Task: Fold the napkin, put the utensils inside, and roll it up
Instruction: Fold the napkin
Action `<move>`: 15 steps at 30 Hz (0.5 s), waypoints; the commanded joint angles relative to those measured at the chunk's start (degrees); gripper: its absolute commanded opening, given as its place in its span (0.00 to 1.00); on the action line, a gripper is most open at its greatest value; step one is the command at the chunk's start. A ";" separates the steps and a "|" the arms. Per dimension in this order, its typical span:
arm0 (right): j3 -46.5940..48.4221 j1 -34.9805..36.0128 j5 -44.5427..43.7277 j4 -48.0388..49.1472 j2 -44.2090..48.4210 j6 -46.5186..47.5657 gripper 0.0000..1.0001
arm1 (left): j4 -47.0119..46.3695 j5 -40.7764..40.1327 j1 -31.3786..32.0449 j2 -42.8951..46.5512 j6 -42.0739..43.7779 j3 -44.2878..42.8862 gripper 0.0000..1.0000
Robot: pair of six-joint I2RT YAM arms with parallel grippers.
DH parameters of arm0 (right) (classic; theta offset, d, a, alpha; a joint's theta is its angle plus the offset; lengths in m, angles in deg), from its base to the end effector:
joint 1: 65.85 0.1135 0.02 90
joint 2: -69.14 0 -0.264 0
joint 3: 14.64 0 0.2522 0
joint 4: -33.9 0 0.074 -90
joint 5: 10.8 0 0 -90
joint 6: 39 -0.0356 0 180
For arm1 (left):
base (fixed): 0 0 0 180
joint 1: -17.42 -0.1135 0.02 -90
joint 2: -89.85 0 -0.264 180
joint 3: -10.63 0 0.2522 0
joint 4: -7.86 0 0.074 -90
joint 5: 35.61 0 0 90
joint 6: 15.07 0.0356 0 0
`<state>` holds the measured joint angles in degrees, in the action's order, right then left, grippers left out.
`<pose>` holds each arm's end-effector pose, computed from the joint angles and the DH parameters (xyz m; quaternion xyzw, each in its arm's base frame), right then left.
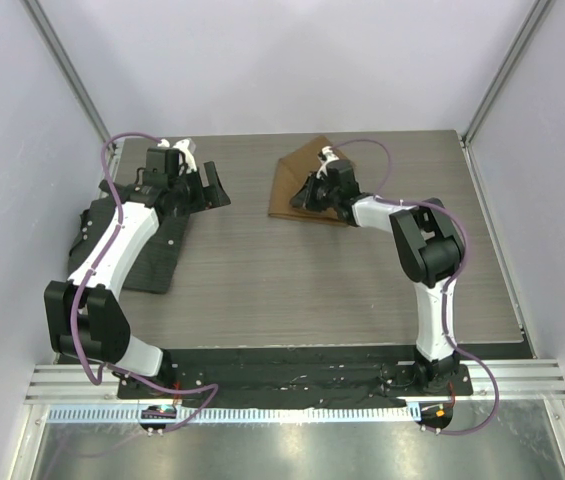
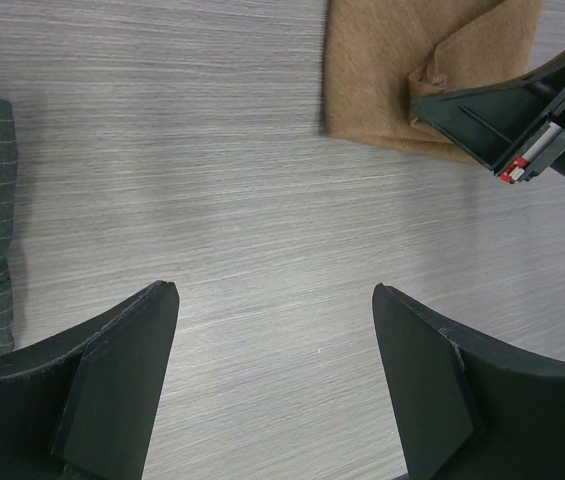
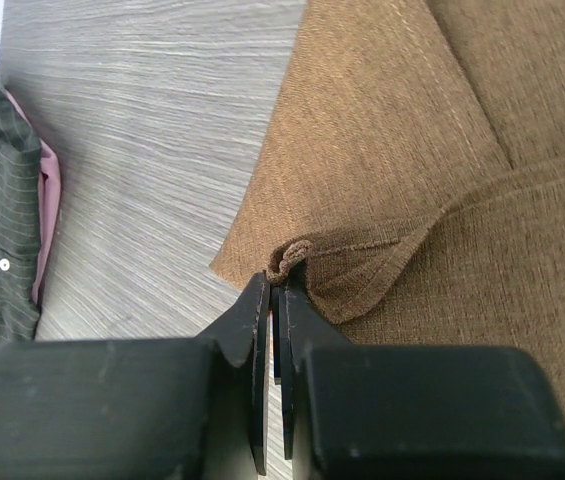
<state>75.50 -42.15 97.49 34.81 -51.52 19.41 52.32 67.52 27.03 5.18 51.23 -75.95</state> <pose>0.4218 0.1974 0.1593 -0.0210 0.8568 0.3521 0.3761 0.3216 -0.0627 0.3113 -0.0659 0.9083 -0.2148 0.3529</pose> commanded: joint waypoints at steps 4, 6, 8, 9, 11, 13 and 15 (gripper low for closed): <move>5.09 1.78 -0.88 0.27 -1.68 0.92 0.01 | -1.52 1.29 -0.46 1.96 -0.47 0.31 0.84; 5.88 2.05 -0.97 0.00 -2.12 1.01 0.01 | -1.61 1.38 -0.38 1.96 -0.55 0.31 0.84; 6.50 2.31 -0.97 -0.26 -2.82 1.01 0.01 | -1.69 1.38 -0.38 2.04 -0.47 0.39 0.84; 6.68 2.49 -0.88 -0.35 -3.00 1.01 0.01 | -1.69 1.46 -0.38 2.05 -0.64 0.48 0.84; 7.29 2.75 -0.62 -0.53 -3.62 1.10 0.01 | -1.78 1.64 -0.47 1.96 -0.73 0.48 0.84; 7.64 3.19 0.08 -0.53 -3.88 1.62 0.04 | -1.87 1.90 -0.47 1.78 -0.82 0.48 0.84; 8.34 3.54 1.66 -0.61 -3.88 2.24 0.14 | -1.96 2.17 -0.46 1.61 -1.08 0.57 0.84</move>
<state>80.57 -39.83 97.16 33.43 -55.41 19.69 52.15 68.02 27.03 5.18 50.97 -75.68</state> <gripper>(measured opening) 0.081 0.837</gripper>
